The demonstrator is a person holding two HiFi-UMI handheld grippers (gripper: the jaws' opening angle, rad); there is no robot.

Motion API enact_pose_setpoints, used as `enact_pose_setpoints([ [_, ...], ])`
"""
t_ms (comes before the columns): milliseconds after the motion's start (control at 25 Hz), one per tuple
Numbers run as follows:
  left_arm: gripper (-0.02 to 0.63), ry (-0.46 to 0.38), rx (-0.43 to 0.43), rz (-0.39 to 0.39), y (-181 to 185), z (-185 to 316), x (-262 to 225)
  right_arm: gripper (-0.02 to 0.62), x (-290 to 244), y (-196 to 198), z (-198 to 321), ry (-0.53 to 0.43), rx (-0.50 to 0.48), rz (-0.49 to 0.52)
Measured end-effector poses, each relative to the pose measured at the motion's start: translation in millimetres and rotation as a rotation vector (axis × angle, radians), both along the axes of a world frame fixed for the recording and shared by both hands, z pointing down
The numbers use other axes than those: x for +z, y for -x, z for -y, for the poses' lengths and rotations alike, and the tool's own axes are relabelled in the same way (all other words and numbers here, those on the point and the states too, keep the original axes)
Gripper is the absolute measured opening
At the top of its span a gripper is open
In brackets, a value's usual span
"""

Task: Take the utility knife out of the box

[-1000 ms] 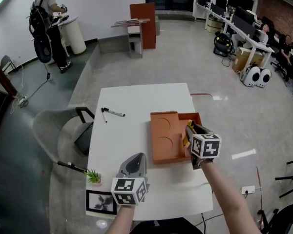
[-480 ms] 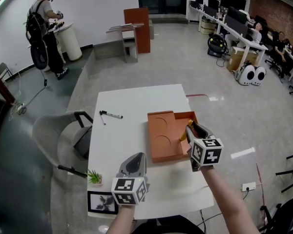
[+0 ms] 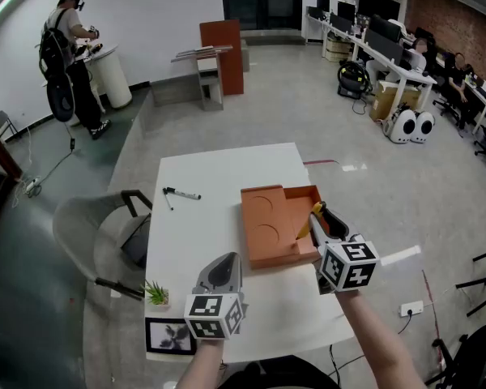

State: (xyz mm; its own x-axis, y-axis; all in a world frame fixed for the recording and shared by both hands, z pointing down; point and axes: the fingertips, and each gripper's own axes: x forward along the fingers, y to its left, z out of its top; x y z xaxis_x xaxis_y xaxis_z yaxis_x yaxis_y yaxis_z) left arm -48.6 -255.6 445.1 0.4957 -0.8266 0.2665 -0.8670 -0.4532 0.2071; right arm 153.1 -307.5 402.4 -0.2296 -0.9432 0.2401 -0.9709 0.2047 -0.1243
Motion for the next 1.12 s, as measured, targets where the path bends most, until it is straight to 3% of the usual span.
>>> enact_pose_setpoints([
  [640, 0.014, -0.04, -0.001, 0.003, 4, -15, -14, 0.129, -26, 23, -65, -0.065, -0.059, 0.058],
  [1120, 0.015, -0.051, 0.002, 0.001, 11, -29, -18, 0.129, -28, 33, -98, -0.084, -0.059, 0.023],
])
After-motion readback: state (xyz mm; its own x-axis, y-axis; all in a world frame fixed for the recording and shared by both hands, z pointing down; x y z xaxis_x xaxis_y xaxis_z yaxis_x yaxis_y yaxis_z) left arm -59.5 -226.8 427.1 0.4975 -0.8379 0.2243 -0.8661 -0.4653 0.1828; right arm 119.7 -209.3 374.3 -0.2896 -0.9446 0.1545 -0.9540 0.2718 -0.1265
